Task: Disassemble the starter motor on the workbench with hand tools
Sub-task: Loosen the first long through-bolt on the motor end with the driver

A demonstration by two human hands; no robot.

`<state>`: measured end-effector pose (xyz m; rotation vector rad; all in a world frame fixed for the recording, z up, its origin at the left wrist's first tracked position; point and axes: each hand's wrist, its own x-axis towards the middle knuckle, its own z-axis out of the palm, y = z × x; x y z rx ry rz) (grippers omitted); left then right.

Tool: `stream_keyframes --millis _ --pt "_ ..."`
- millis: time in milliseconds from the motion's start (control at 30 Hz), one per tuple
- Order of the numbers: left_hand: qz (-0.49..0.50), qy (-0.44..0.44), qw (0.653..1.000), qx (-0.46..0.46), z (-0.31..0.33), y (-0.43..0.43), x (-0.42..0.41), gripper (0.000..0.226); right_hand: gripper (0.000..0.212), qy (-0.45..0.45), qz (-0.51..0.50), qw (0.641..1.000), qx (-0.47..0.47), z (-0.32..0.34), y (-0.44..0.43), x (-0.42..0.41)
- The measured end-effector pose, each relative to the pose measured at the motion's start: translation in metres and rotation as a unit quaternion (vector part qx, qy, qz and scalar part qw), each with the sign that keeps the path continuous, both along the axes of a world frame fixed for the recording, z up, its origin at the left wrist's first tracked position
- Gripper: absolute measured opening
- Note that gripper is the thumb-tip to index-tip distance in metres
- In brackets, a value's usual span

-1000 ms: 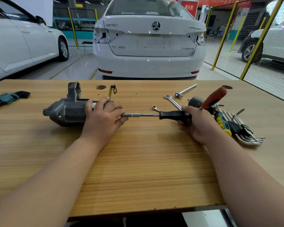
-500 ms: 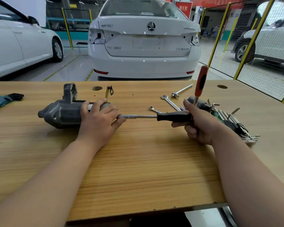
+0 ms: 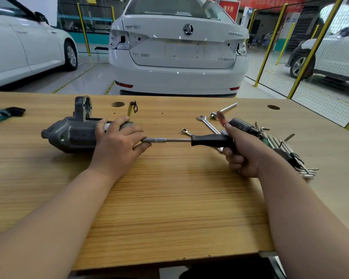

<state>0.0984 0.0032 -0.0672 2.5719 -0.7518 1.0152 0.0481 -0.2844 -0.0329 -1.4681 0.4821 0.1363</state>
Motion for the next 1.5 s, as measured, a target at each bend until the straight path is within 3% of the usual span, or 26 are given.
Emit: stream_keyframes --millis 200,533,667,767,867,1033,1133,1333,1500 --pt "0.024 0.014 0.999 0.019 0.002 -0.002 0.001 0.021 0.031 -0.030 -0.023 0.998 -0.041 -0.002 0.005 0.000" --pt "0.039 0.036 0.997 0.050 0.002 -0.002 0.001 0.036 0.013 -0.074 0.016 0.995 0.064 -0.007 0.000 0.003" --pt "0.045 0.048 0.997 0.046 0.003 -0.003 0.001 0.046 0.031 -0.080 -0.001 0.984 0.157 -0.009 0.000 0.005" --pt "0.042 0.050 0.997 0.044 0.004 -0.003 0.000 0.051 0.036 -0.096 -0.009 0.980 0.174 -0.009 0.003 0.005" --pt "0.039 0.049 0.997 0.046 0.004 -0.003 -0.001 0.055 0.013 -0.093 -0.008 0.990 0.102 -0.007 0.009 0.004" --pt "0.038 0.052 0.997 0.049 0.004 -0.003 -0.001 0.054 0.037 -0.102 -0.025 0.983 -0.151 -0.007 0.010 0.005" --pt "0.036 0.048 0.997 0.049 0.003 -0.002 0.000 0.054 0.039 -0.112 -0.025 0.969 -0.217 -0.010 0.006 0.004" --pt "0.034 0.049 0.997 0.046 0.002 -0.002 0.001 0.053 0.014 -0.125 -0.036 0.987 -0.092 -0.009 0.007 0.003" --pt "0.034 0.052 0.997 0.045 0.002 -0.001 -0.001 0.055 0.014 -0.107 -0.037 0.990 0.087 -0.008 0.005 0.004"
